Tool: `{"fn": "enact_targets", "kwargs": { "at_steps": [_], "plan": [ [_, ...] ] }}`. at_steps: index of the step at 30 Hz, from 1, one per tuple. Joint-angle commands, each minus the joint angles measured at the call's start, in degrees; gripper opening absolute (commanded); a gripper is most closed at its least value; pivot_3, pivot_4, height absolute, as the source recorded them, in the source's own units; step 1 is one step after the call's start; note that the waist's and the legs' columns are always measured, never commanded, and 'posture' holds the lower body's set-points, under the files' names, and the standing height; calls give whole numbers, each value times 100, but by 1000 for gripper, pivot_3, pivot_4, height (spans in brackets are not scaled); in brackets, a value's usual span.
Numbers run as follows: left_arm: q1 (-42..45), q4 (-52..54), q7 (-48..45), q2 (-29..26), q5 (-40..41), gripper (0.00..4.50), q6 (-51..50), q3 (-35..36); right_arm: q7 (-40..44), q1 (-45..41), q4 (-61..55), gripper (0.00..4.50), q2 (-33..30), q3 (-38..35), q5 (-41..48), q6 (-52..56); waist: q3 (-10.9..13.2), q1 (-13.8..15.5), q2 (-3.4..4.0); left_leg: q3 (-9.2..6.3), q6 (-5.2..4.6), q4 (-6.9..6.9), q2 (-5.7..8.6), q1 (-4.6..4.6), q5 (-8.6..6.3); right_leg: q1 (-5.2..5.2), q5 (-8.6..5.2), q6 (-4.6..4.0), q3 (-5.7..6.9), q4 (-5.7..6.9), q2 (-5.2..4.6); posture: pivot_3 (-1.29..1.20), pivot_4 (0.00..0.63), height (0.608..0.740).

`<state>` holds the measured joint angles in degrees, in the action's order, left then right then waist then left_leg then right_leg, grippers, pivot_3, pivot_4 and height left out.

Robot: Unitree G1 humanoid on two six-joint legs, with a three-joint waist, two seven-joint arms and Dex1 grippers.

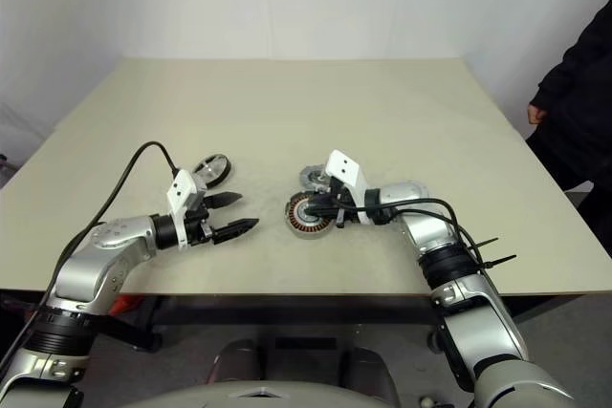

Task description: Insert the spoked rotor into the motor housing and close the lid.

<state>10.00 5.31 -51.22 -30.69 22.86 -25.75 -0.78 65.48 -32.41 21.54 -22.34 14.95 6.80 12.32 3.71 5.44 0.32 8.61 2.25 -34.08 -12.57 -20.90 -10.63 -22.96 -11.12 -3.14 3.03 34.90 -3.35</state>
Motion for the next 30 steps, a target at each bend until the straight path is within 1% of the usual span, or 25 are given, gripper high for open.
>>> {"fn": "enact_targets", "kwargs": {
  "at_steps": [1, 8, 17, 22, 30],
  "plan": [
    [64, 92, -29, -4, -3, 4178, 130, 3, 10, -65, -122, 23, 9, -84, 81, -78, 0, 0, 0, 0, 0, 0, 0, 0, 0, 0, 0, 0, 0, 0, 0, 0, 0, 740],
    [63, 59, -36, -16, -29, 4178, 162, 13, -88, -105, -76, 23, 35, -67, 26, -109, 0, 0, 0, 0, 0, 0, 0, 0, 0, 0, 0, 1, 0, 0, 0, 0, 0, 740],
    [63, 63, -20, -7, -47, 4178, 175, 7, -314, -162, 626, 23, 194, 94, -299, -419, -1, -3, 1, 0, 1, -1, 1, 4, 0, 3, 1, -1, 0, 2, 0, 0, 0, 740],
    [45, 82, -5, -11, -49, 4178, 167, 17, -251, -198, 457, 23, 168, -28, -176, -396, -1, -3, 1, 0, 1, -1, 1, 17, 0, 16, -3, 4, 0, 2, -1, 0, 0, 740],
    [47, 74, 10, -1, -61, 4178, 168, 11, -58, -177, -288, 23, 54, -212, 131, -123, -1, -2, 1, 0, 3, 0, 0, 15, 2, 13, 0, 0, 0, 3, 0, 0, 0, 740]
  ]
}}
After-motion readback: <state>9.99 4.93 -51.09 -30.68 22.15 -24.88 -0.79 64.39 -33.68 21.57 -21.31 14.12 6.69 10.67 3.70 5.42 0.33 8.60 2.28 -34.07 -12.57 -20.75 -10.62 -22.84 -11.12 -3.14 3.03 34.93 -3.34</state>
